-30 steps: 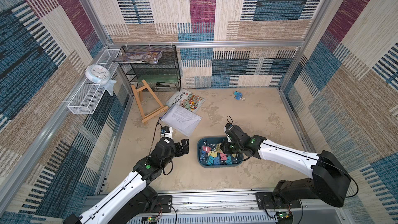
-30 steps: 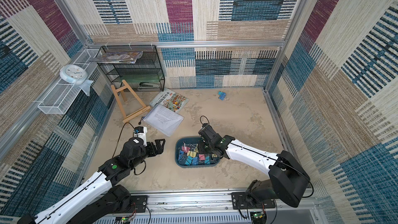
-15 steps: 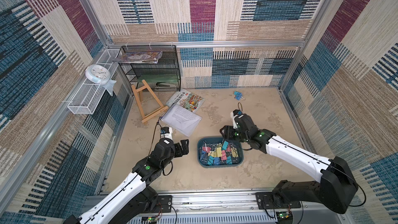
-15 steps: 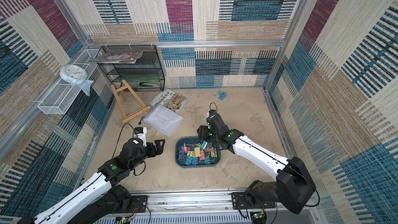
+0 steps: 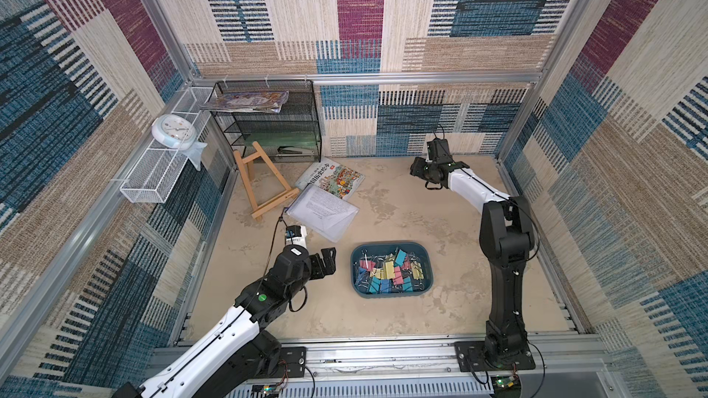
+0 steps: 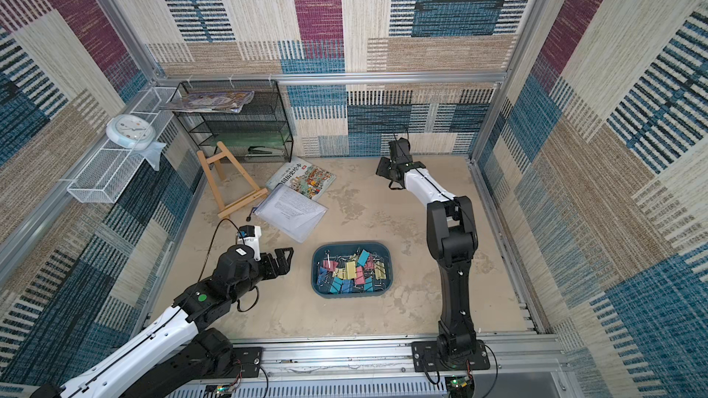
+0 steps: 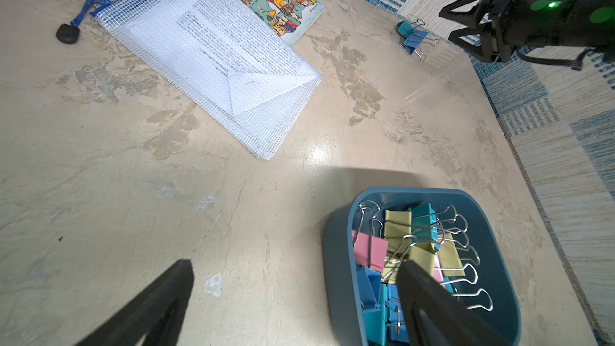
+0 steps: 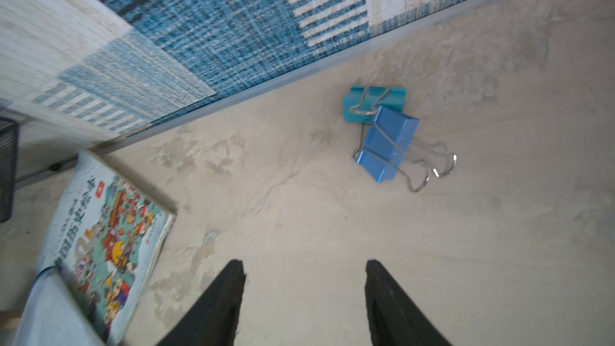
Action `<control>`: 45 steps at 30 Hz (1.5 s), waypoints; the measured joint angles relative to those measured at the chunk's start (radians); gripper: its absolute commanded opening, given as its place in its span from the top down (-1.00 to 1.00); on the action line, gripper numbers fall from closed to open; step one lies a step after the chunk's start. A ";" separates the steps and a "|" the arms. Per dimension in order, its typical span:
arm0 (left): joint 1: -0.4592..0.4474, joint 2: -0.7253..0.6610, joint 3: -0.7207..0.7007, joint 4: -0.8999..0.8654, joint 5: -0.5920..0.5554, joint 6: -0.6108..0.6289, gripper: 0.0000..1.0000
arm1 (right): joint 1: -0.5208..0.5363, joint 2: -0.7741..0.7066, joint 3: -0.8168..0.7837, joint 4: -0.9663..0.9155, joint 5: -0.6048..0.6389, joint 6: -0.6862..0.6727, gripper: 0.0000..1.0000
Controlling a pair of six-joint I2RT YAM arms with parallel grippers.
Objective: Put the binder clips in the storage box
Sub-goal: Pick up the binder clip at the center of the board.
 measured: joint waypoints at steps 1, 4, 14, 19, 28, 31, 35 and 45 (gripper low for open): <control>0.000 0.002 0.003 0.000 -0.002 0.003 -0.99 | -0.010 0.016 0.017 -0.017 0.007 -0.002 -0.32; 0.001 0.017 0.010 -0.001 -0.003 0.018 -0.99 | -0.042 0.035 0.036 -0.026 0.016 -0.006 -0.36; 0.003 0.079 0.011 0.012 -0.001 0.021 -0.99 | -0.135 0.132 0.061 0.008 -0.124 -0.013 0.03; 0.003 0.091 0.011 0.016 0.002 0.021 -0.99 | -0.135 0.208 0.151 0.017 -0.190 -0.014 0.49; 0.005 0.085 0.011 0.016 0.002 0.021 -0.99 | -0.139 0.153 0.077 0.043 -0.209 -0.040 1.00; 0.005 0.085 0.011 0.016 0.003 0.020 -0.99 | -0.139 0.042 -0.062 0.060 -0.209 -0.055 1.00; 0.005 0.085 0.011 0.016 0.006 0.017 -0.99 | -0.140 -0.157 -0.282 0.105 -0.212 -0.064 1.00; 0.006 0.112 0.011 0.040 -0.005 0.026 -0.99 | -0.036 -0.791 -0.791 0.088 -0.281 -0.051 1.00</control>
